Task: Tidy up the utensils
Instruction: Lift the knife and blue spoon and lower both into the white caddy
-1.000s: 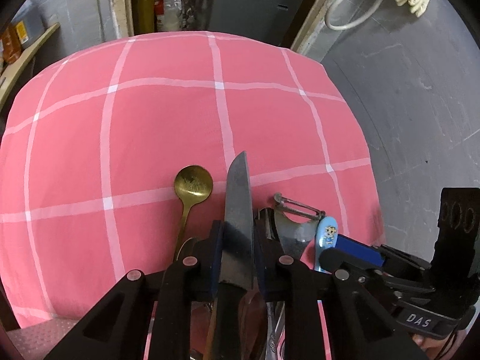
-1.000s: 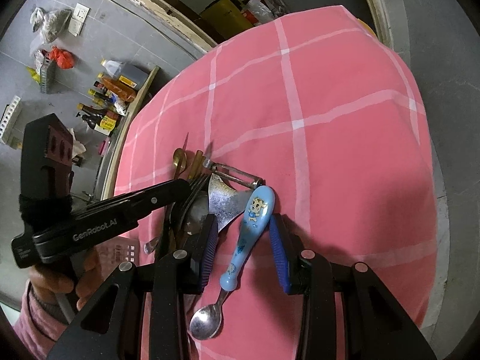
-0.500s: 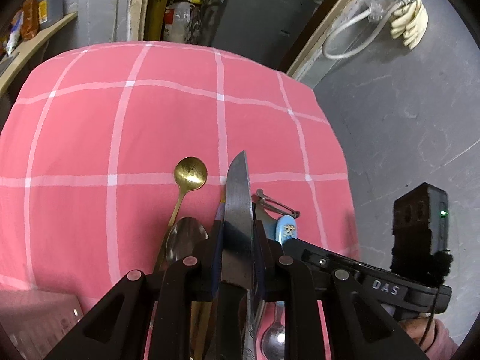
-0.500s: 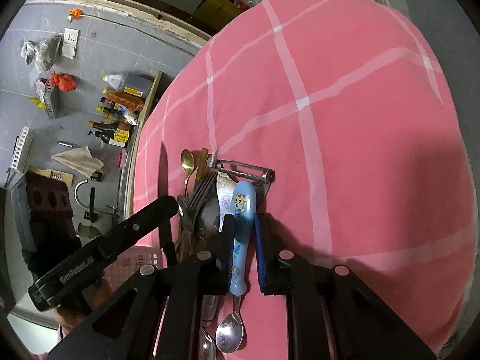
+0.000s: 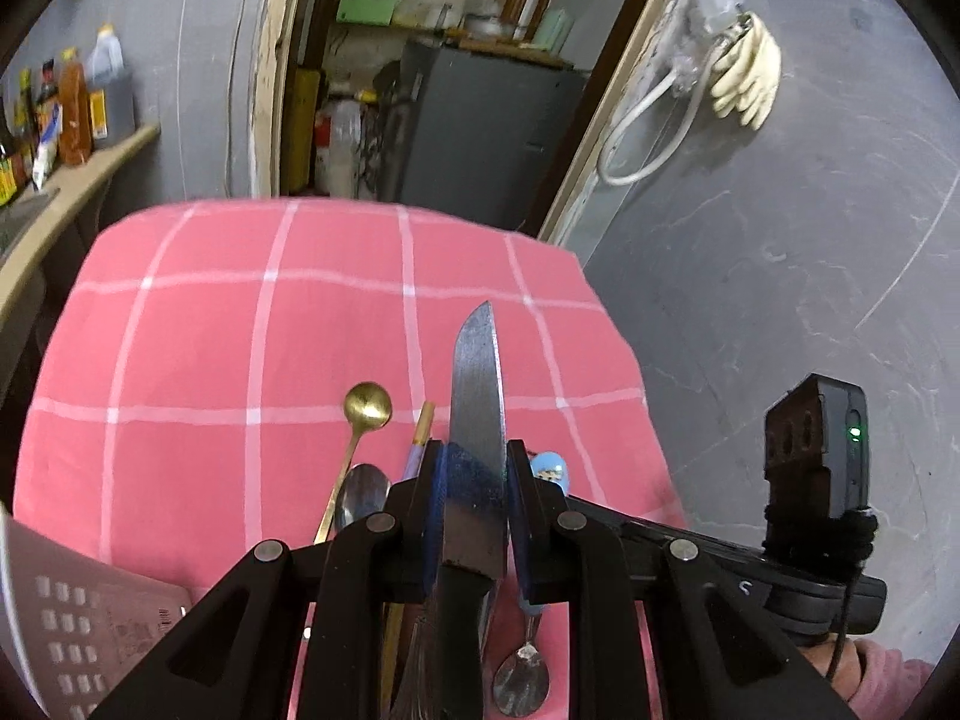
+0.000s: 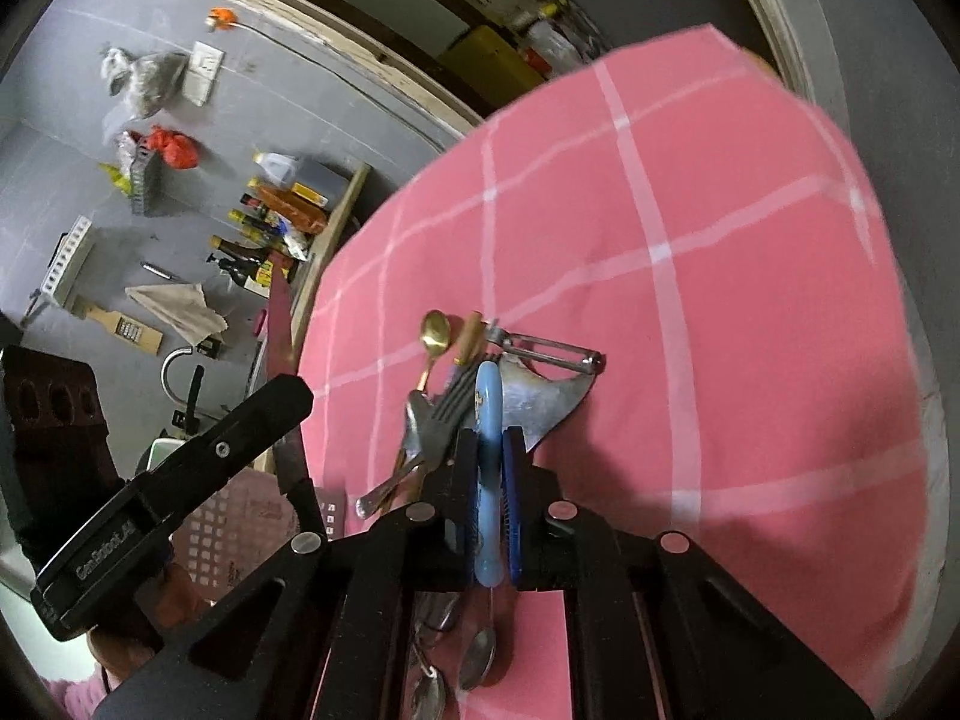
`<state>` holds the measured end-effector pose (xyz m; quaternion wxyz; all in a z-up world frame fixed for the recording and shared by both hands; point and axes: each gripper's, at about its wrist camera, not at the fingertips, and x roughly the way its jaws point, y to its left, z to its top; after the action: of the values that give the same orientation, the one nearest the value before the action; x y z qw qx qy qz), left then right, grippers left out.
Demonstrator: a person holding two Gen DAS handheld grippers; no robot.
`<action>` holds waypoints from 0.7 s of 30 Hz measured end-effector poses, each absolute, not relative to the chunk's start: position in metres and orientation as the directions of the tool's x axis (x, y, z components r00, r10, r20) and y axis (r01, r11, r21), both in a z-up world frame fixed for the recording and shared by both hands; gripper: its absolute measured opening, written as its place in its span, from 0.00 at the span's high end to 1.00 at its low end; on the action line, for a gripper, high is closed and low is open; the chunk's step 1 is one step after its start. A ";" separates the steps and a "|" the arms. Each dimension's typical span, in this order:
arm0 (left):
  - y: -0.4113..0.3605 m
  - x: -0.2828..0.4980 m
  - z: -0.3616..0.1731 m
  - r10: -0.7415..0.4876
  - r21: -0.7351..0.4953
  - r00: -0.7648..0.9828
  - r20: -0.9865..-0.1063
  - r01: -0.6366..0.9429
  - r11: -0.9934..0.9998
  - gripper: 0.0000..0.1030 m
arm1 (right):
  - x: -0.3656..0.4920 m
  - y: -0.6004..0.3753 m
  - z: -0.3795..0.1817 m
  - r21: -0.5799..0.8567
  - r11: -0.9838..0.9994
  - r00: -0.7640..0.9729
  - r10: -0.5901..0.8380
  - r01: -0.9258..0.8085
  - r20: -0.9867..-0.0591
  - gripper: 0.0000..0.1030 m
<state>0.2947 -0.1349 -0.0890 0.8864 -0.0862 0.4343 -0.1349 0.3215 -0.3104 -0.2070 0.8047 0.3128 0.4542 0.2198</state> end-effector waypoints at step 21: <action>-0.114 0.227 0.025 -0.272 -0.169 0.849 -0.454 0.218 0.961 0.82 | 0.267 -0.332 -0.058 0.538 0.807 0.746 0.511 -0.245 -0.427 0.93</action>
<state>0.2274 -0.1135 0.0246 0.9598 -0.0558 0.2438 -0.1277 0.2673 -0.3322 -0.0580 0.9055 0.2303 0.2889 0.2087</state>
